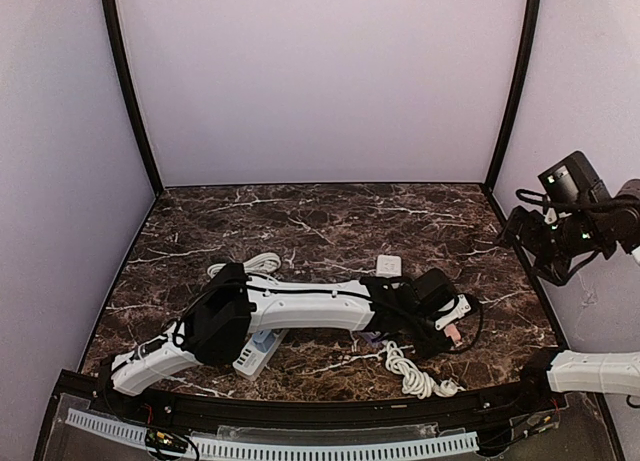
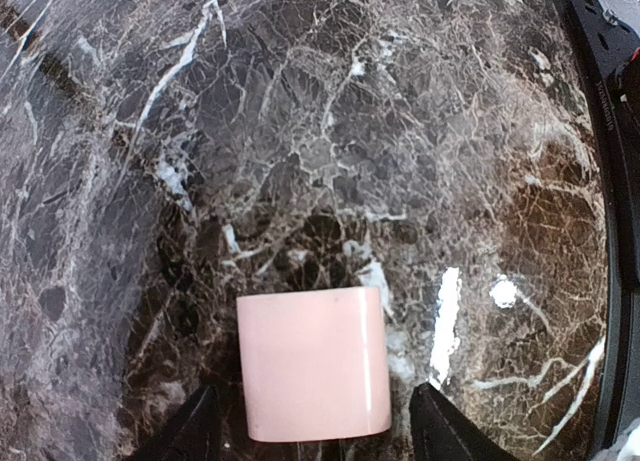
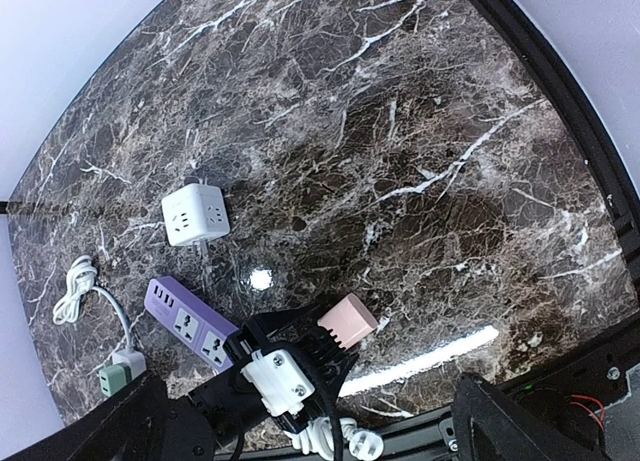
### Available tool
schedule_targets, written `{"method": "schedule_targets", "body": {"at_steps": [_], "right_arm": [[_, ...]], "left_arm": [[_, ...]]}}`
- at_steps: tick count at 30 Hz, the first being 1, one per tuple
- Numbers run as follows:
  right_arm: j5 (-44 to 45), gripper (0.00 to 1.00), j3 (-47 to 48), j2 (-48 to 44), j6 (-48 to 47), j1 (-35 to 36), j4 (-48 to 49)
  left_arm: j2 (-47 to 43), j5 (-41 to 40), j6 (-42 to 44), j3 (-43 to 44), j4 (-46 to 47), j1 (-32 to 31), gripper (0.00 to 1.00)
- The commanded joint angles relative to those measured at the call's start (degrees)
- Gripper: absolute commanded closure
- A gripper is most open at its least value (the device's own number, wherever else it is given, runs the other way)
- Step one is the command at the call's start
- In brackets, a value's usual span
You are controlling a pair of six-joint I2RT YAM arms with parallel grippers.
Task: Insert the plug
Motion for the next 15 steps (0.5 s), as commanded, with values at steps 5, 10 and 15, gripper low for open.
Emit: {"method": "schedule_targets", "body": {"at_steps": [5,10,15], "right_arm": [[-0.8,0.02,-1.2,-0.7,-0.2,-0.3,0.1],[-1.0,0.02,-1.5,-0.9,-0.2,-0.3,0.2],[-1.2,0.02,-1.8,-1.1,-0.3,-0.2,0.0]], "left_arm": [[0.9,0.8,1.7,1.4,0.0,-0.2,0.38],[1.3,1.0,1.5,1.5,0.5,-0.2,0.42],[1.7,0.7,1.5,1.6,1.1,-0.2,0.45]]}}
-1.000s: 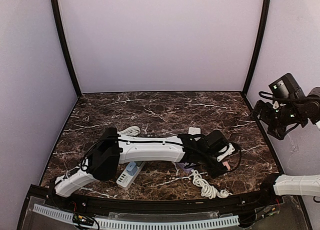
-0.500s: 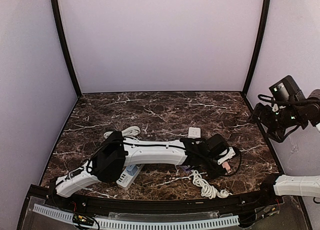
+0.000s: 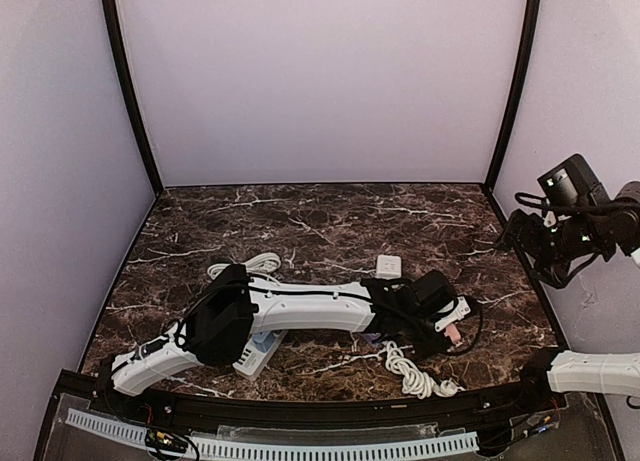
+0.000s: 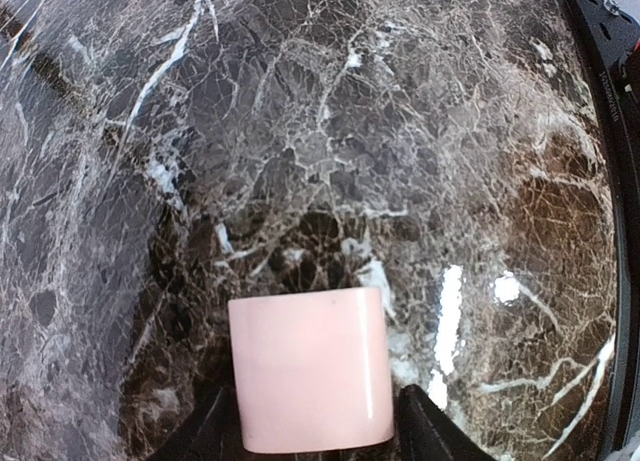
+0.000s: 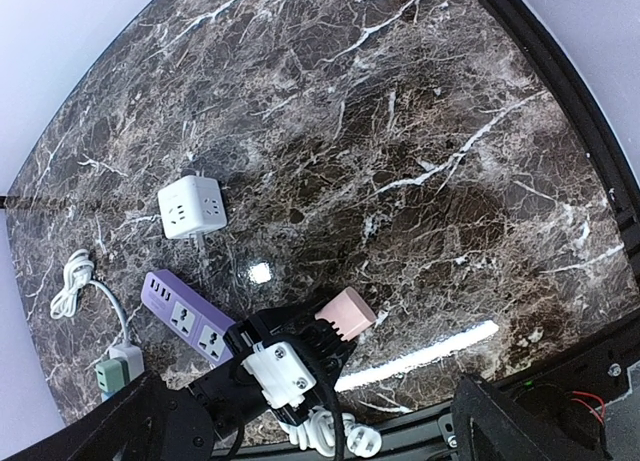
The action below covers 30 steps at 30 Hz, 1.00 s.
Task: Insert the plug
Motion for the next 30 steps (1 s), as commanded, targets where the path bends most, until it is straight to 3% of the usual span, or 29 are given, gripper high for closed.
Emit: {"method": "schedule_targets", "body": {"at_steps": [1,16,30], "right_arm": [[-0.4,0.02,-0.9,-0.6,-0.3,-0.2,0.0],[-0.6,0.02,-1.4,-0.5,-0.4,-0.3,0.4],[0.4,0.01,2.0,1.1,-4.0,-0.3,3.8]], "left_arm": [[0.9,0.2,0.5,1.6,0.7,-0.2,0.47],[-1.2,-0.7,1.5,1.4,0.8,-0.2,0.74],[-16.3,-3.9,3.1,-7.6,0.7,-0.2,0.84]]}}
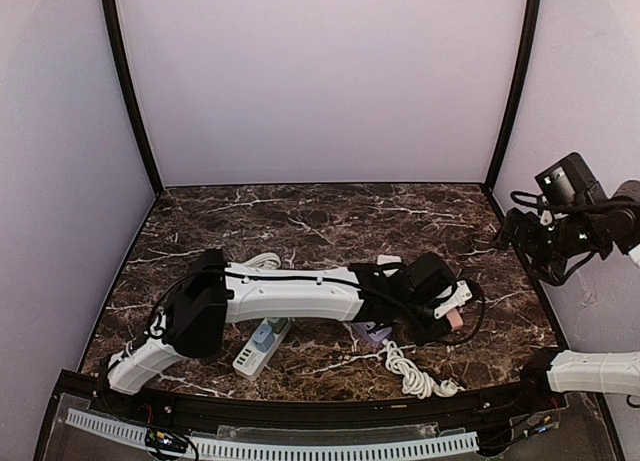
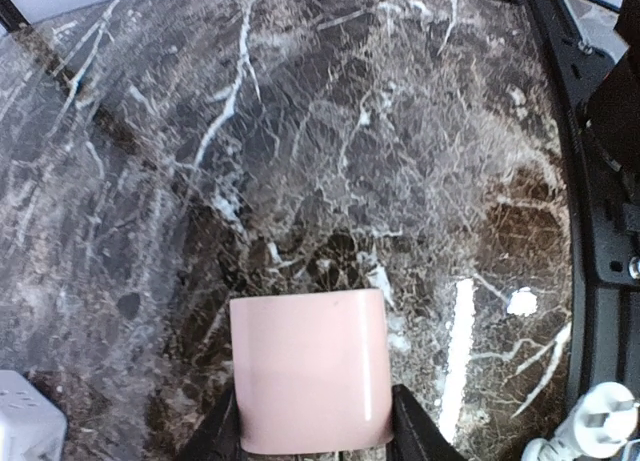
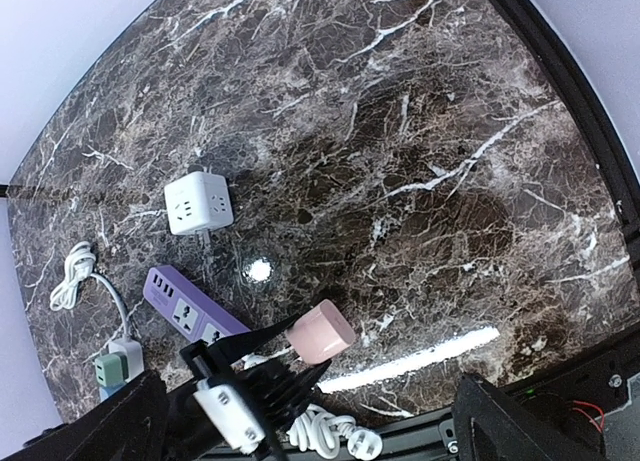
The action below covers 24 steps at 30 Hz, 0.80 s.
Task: Insert the plug
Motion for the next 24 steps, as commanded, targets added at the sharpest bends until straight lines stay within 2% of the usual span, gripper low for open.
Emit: {"method": "schedule_targets", "body": {"at_steps": [1,4,7,9,18,24], "right_arm": [[1.0,0.01,2.8,0.9,-2.6,-0.3,2.8],[0.8,0.01,4.3,1.8,-3.9,-0.2,3.8],[0.4,0.01,5.5,2.7,-5.3,-0.3,5.0],[0.0,0.01,6.0,3.1,-6.4,-0.2,6.0],[-5.2,0.01,6.3,3.9,-10.0,-0.3,12.1],[-11.4,0.01,6.1,6.0,-12.5,-0.3,15.2]], "left_arm": [[-9.3,-1.3,1.3,-1.9,-0.6,-0.2,0.85],[-12.1,-1.6,1.7,-2.7,-1.6,-0.2,0.88],[-14.8,-3.5,2.0,-3.4,-2.8,-0.2,0.98],[-16.7,-5.4,2.2,-4.4,-3.5,-0.2,0.99],[-27.1,-10.6,3.7,-15.4,-0.2,-0.1,0.99],[-34.3,-8.1,1.4,-21.4,1.2,2.3,0.99]]}}
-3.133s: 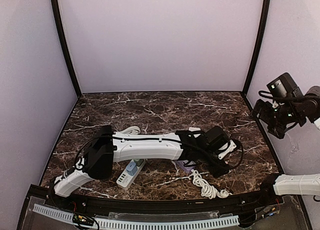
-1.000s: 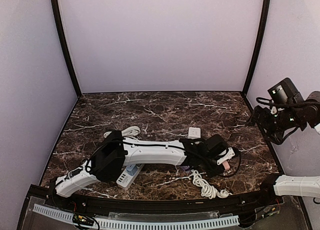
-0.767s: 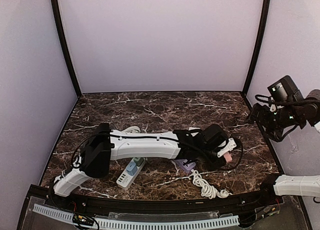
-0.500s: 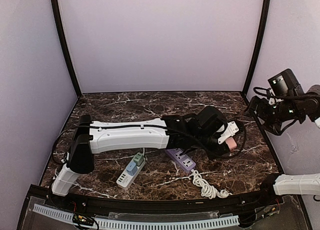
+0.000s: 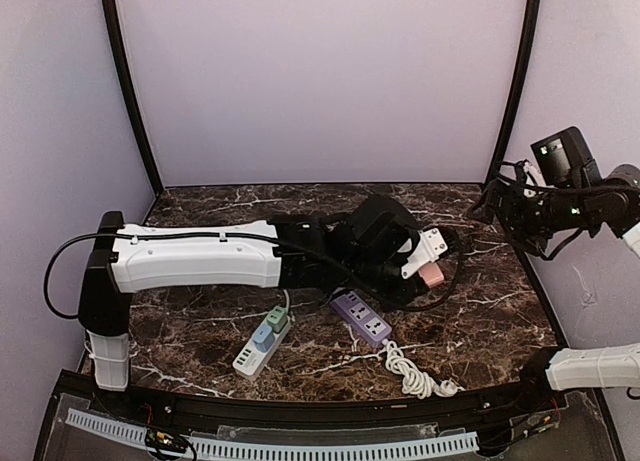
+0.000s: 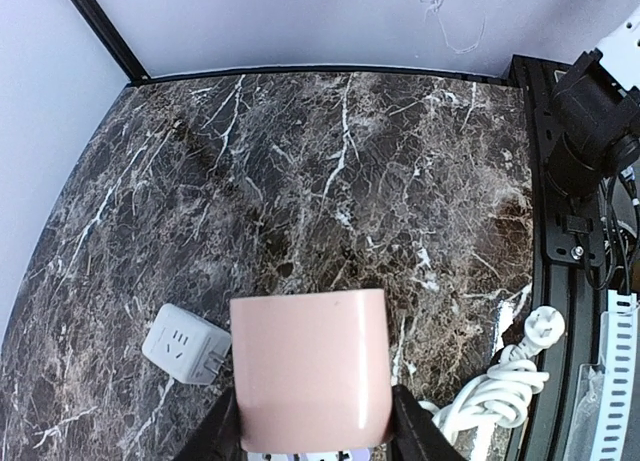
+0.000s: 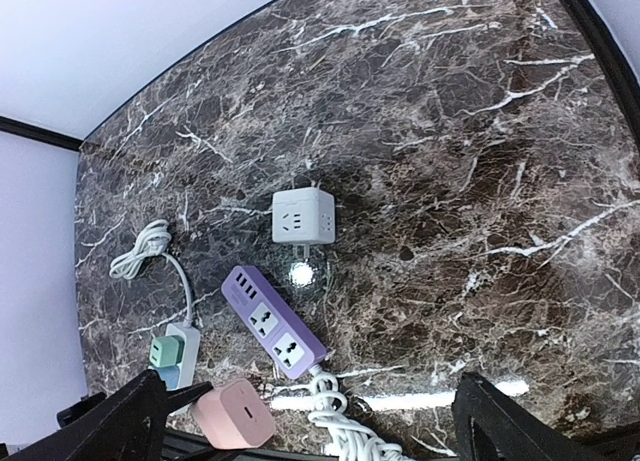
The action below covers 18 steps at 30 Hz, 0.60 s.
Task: Insert the plug
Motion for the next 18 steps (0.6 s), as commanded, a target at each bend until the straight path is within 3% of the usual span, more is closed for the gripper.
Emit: {"method": "schedule_targets", "body": {"at_steps": [1,10,18], "right_arm": [[-7.5,0.01,1.0,1.8,-3.4,-0.3,5.1],[-22.6,0.01,-0.3,6.9,-7.8,-0.5,10.7],[-41.6,0.03,-2.8,9.6,-12.4,-0.5,16.6]], "left_arm": [[-7.5,2.0,-1.8,-3.5,1.7,2.2,0.99],[-15.2,7.6,2.4,-13.8,6.2,4.5,0.99],[-21.0,12.2,4.1,-21.4,12.9,5.0,0.99]]}}
